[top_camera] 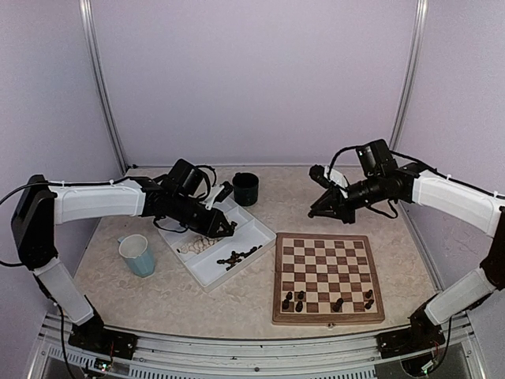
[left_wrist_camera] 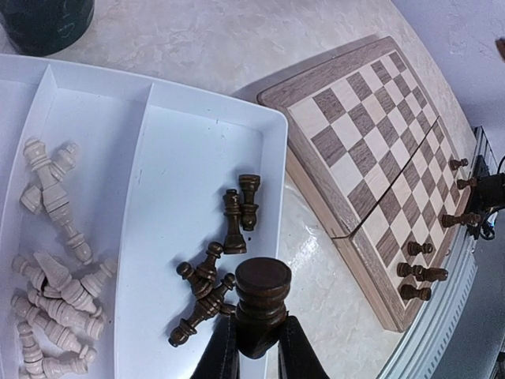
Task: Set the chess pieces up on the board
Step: Place the pawn at b7.
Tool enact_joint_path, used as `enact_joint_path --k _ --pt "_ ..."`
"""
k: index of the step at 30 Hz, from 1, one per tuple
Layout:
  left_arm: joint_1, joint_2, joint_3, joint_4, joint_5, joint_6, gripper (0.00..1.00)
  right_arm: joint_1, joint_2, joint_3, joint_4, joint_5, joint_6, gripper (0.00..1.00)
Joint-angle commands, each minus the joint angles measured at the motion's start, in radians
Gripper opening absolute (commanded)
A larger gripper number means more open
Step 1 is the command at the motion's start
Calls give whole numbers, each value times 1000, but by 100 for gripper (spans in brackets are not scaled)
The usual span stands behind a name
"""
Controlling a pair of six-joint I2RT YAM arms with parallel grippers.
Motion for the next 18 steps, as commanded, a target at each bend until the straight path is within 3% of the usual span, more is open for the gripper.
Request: enact_joint_path --k 1,8,18 --pt "-9 34 34 3 -12 23 1 -7 -129 -172 -148 141 -150 1" --pt "-16 46 53 7 -22 10 1 -8 -325 -361 -296 148 -262 1" --pt "-26 36 49 6 -42 -5 1 -7 -491 -482 -445 191 -423 2"
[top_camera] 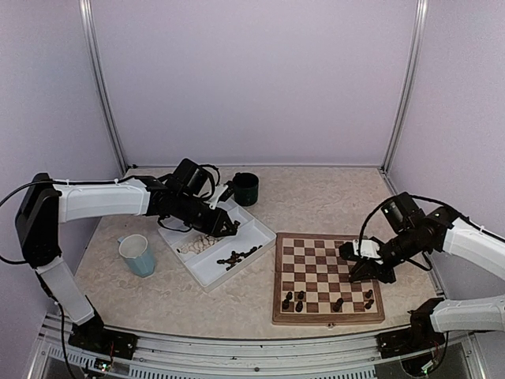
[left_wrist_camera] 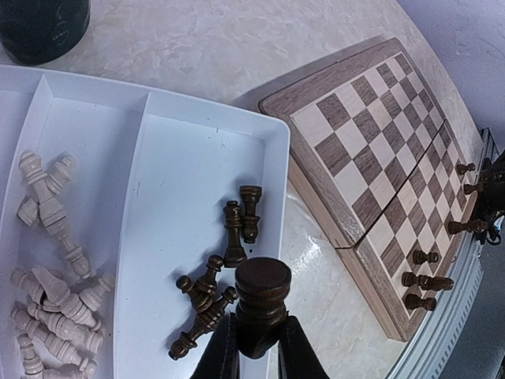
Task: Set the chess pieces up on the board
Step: Place the pawn at b7.
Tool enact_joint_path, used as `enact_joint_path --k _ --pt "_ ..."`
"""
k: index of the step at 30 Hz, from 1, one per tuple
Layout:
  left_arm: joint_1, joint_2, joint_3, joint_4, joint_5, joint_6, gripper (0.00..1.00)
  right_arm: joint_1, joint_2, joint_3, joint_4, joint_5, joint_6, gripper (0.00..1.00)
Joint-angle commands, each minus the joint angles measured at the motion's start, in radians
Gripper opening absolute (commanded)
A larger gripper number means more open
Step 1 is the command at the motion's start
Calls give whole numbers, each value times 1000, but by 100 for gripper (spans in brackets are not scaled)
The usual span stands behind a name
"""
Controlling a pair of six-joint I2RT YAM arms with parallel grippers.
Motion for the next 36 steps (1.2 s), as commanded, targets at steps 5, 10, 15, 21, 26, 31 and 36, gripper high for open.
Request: enact_joint_path --k 5,10,15,21,26,31,36 --pt "-9 -4 14 -10 -20 -1 1 -6 -32 -24 -108 59 -133 3" --pt "-7 -8 13 -21 -28 0 1 -3 2 -33 -133 66 -177 4" --pt "-6 -8 4 -18 -29 -2 1 2 24 -40 -143 75 -211 5" --pt "-5 3 2 -17 -27 -3 1 11 42 -74 -110 112 -223 6" --pt "-4 7 -3 -15 -23 -2 1 18 53 -82 -75 119 -206 6" --pt "-4 14 -4 -16 -17 -2 1 24 69 -90 -40 122 -200 6" --pt "-4 14 -10 -16 -16 -4 1 41 89 -100 -24 114 -198 8"
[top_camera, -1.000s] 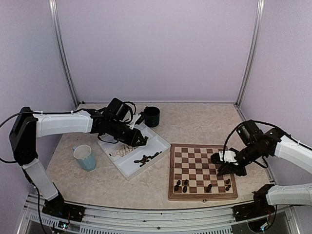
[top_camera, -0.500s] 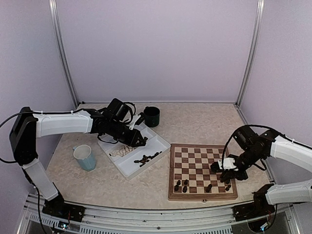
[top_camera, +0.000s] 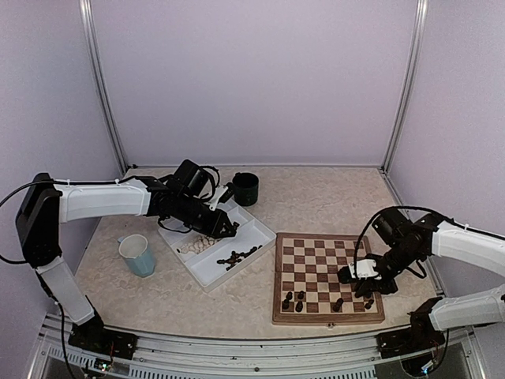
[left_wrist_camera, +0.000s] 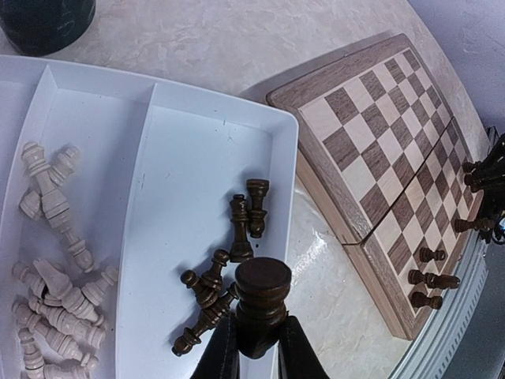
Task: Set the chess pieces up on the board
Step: Place the pawn at b7.
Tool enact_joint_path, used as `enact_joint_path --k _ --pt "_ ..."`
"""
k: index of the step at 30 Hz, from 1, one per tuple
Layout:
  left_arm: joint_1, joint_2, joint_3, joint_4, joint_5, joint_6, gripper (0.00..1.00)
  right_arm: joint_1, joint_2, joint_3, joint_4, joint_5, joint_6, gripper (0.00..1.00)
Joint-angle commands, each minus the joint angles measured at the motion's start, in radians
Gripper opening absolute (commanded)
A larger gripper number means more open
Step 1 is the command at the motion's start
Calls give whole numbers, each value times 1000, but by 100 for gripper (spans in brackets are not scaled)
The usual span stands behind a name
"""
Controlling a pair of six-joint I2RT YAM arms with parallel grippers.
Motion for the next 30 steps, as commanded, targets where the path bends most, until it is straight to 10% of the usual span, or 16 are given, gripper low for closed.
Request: enact_joint_path --k 1,30 --pt "1 11 -11 -1 2 -4 1 25 18 -20 26 0 -5 8" --pt "-13 35 -20 15 26 -13 1 41 0 -31 18 67 -17 26"
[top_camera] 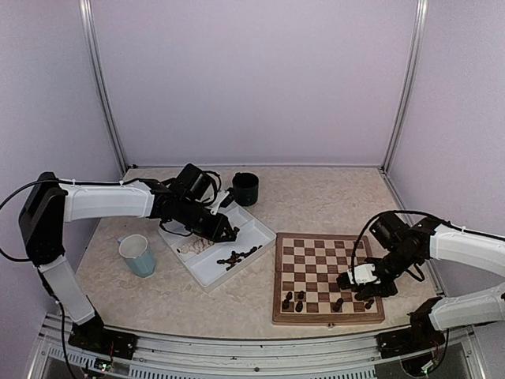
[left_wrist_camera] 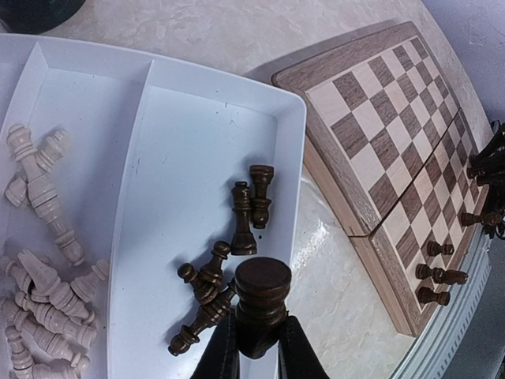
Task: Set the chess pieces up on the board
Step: Place the pawn at b7, then pass from the left arm to the right
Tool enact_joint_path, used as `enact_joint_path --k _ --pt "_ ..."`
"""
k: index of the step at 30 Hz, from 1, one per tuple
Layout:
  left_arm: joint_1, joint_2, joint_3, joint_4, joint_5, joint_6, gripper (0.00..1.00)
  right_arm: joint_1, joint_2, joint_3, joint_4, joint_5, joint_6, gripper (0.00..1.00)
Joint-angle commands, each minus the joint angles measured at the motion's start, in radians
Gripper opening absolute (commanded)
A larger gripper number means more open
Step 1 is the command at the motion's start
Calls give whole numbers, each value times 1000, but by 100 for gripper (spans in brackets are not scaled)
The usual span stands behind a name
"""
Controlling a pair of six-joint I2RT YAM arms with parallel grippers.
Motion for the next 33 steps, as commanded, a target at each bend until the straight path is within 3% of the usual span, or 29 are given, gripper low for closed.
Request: enact_joint_path --k 1,8,13,25,33 --pt "-11 11 -10 14 19 -5 1 12 -16 11 -16 -7 1 29" --pt "-10 16 24 -26 97 16 1 12 12 178 -32 -155 57 36" --pt "-17 52 59 -69 199 26 1 23 117 327 95 -258 161 38" --pt "-77 97 161 -163 432 0 2 388 386 563 346 21 171 42" --pt "-100 112 153 -161 499 -12 2 460 483 614 397 132 189 44"
